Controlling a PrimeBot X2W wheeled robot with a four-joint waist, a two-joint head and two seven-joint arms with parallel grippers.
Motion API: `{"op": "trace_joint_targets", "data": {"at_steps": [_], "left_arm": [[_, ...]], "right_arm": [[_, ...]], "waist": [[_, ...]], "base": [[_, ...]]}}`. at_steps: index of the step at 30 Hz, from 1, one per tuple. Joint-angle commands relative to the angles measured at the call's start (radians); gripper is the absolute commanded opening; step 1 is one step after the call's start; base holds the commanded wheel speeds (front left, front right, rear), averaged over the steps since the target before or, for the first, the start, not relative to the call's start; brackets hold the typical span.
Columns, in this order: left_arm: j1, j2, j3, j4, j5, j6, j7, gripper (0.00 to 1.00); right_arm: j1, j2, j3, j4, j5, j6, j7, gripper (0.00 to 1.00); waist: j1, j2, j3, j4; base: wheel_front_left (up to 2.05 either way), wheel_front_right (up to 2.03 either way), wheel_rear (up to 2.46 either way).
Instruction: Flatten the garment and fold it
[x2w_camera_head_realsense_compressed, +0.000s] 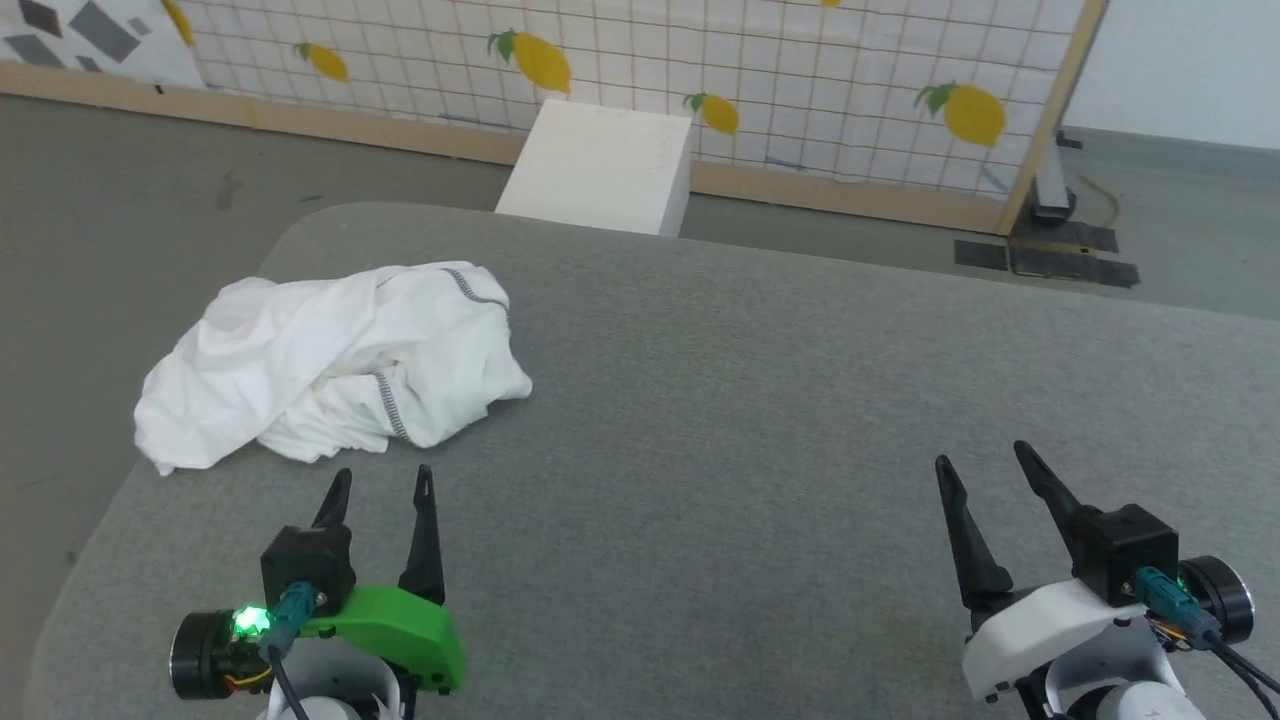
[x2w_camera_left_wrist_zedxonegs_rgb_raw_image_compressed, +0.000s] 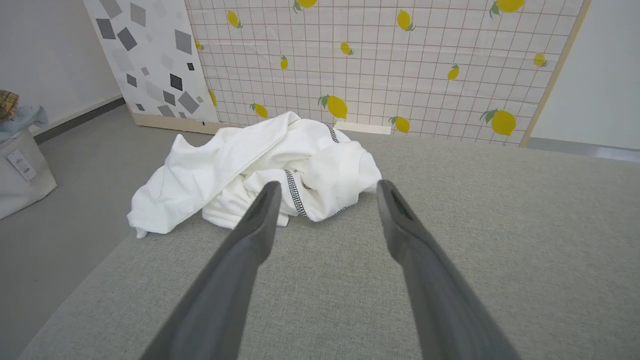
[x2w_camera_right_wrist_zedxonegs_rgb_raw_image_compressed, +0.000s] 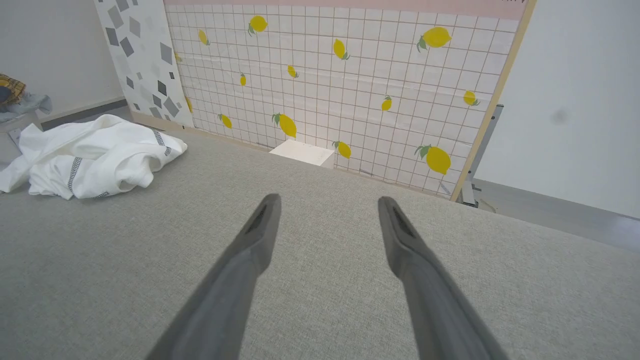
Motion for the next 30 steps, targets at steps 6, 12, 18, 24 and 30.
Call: {"op": "trace_joint_targets", "data": {"at_steps": [6,12,18,24,30], "left_arm": [[-0.024,0.015,-0.011,0.009,-0.019,0.021,-0.023,1.0],[-0.025,0.021,-0.017,0.012,-0.032,0.034,-0.036,1.0],[-0.025,0.027,-0.026,0.018,-0.044,0.044,-0.05,1.0],[-0.023,0.032,-0.03,0.022,-0.059,0.058,-0.063,1.0],[-0.023,0.038,-0.037,0.025,-0.072,0.068,-0.076,1.0]], "right_arm": [[-0.025,0.001,0.005,0.004,0.005,-0.001,-0.013,1.0],[-0.029,0.001,0.007,0.004,0.005,-0.001,-0.018,1.0],[-0.029,0.001,0.01,0.007,0.004,-0.001,-0.023,1.0],[-0.031,0.001,0.015,0.012,0.008,-0.001,-0.03,1.0],[-0.036,0.001,0.021,0.019,0.011,-0.001,-0.037,1.0]], "waist": [[0.0,0.0,0.006,0.051],[0.0,0.0,0.008,0.083],[0.0,0.0,0.009,0.117],[0.0,0.0,0.01,0.146],[0.0,0.0,0.011,0.176]], "base": [[0.0,0.0,0.0],[0.0,0.0,0.0],[0.0,0.0,0.0],[0.0,0.0,0.0],[0.0,0.0,0.0]]}}
